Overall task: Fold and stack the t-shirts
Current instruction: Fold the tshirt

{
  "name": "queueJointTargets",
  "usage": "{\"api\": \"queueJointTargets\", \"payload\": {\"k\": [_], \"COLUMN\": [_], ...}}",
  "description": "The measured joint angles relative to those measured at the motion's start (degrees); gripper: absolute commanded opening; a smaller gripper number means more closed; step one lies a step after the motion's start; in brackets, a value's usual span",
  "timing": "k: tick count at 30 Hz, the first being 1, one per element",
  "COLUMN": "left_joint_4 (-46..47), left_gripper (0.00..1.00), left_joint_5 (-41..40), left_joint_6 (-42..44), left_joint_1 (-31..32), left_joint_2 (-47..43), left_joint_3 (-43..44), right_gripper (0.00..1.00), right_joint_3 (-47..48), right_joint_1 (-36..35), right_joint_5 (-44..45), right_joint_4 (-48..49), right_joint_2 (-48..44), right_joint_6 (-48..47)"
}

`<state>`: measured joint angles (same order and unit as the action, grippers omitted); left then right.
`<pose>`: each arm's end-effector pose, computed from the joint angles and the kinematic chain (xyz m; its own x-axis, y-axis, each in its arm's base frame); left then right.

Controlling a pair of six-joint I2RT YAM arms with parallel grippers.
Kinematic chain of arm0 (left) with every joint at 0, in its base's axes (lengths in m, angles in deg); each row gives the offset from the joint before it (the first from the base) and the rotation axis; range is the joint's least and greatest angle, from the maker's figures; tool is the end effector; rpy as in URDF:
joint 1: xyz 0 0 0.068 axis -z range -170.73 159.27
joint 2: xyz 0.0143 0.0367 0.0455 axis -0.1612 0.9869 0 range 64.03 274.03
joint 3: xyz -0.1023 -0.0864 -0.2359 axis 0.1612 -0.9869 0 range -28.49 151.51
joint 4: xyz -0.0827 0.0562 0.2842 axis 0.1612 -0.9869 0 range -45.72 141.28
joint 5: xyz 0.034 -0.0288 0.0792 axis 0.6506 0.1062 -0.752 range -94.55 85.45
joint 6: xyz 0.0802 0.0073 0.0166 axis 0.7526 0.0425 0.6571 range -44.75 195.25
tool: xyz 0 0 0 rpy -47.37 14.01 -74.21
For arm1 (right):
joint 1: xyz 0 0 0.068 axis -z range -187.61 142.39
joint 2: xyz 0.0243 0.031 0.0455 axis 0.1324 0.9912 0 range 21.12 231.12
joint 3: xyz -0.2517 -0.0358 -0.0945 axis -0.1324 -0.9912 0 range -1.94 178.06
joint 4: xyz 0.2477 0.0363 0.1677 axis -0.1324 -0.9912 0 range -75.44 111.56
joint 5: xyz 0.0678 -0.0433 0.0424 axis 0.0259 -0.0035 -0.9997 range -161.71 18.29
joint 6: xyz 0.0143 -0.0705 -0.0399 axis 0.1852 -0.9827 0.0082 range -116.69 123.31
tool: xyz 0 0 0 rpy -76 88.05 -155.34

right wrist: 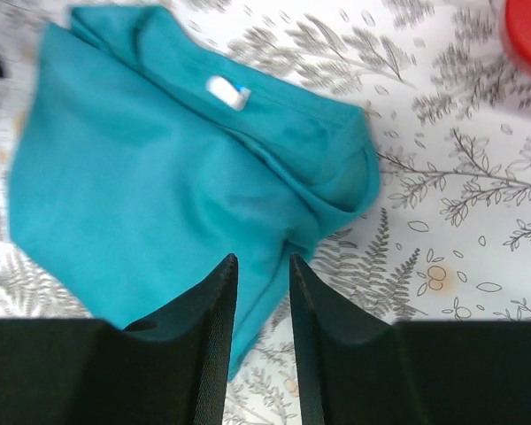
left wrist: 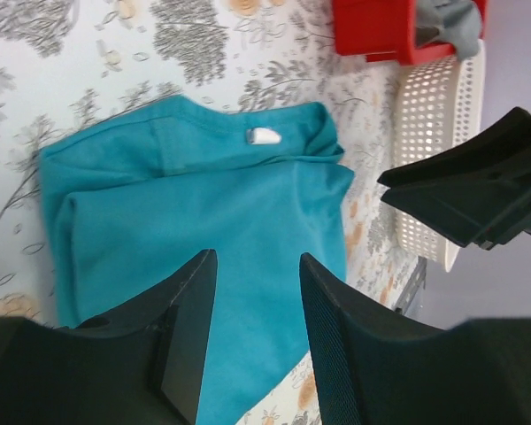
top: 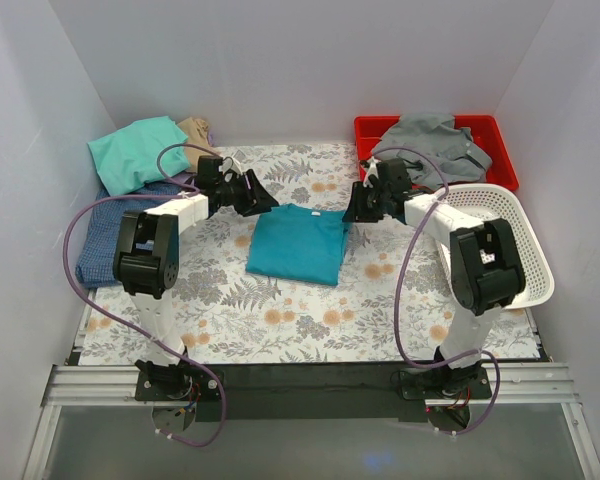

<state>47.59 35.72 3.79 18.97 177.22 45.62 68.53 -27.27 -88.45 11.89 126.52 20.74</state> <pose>0.4638 -0.1262 0.1330 -0.7781 -0.6009 0.1828 -0.4450 0.3221 -0.8356 0.4272 0.1745 0.1511 -0.7852 0.0240 -0.6188 -0.2936 0.8654 0.4061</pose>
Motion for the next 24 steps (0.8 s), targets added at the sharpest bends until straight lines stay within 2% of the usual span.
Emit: {"api": "queueJointTargets", "payload": {"k": [1,2,4,6,9,17,21,24], "left_joint_4": [0.7,1.7,2.8,3.6,4.2,5.4,3.9,1.8], "left_gripper": [0.41,0.41,0.41,0.41,0.41,0.41,0.4,0.4], "left_joint_5": [1.0,2.1,3.4,4.5,5.6,9.1,9.1,6.1], "left_joint_6": [-0.2,-0.5,-0.9,-1.3,-1.7,-2.7,-2.8,-2.0], "left_joint_1": [0.2,0.3,0.5,0.5,0.5,0.6,0.6,0.6], "left_joint_2": [0.0,0.0,0.0,0.0,0.1,3.3,6.9,8.7], "left_joint_3": [0.0,0.2,0.3,0.3,0.3,1.2,2.4,2.4], "right_gripper": [0.33,0.25,0.26,0.31,0.33,0.33,0.32,0.32], "right_joint_3": [-0.2,-0.2,-0.5,-1.0,-1.0,-1.0,-1.4,-1.7], "right_joint_1": [-0.1,-0.2,-0.4,-0.7,-0.9,-1.6,-1.9,-1.9], "right_joint_5": [-0.1,-0.3,-0.8,-1.5,-4.7,-14.2,-14.4,-10.9], "right_joint_4": [0.2,0.4,1.7,2.7,3.9,4.4,4.4,4.6], "right_joint_2": [-1.6,-3.2,-6.1,-8.6,-9.4,-3.6,0.3,3.0], "right_joint_6": [-0.1,-0.2,-0.2,-0.2,0.0,2.4,2.7,2.2]}}
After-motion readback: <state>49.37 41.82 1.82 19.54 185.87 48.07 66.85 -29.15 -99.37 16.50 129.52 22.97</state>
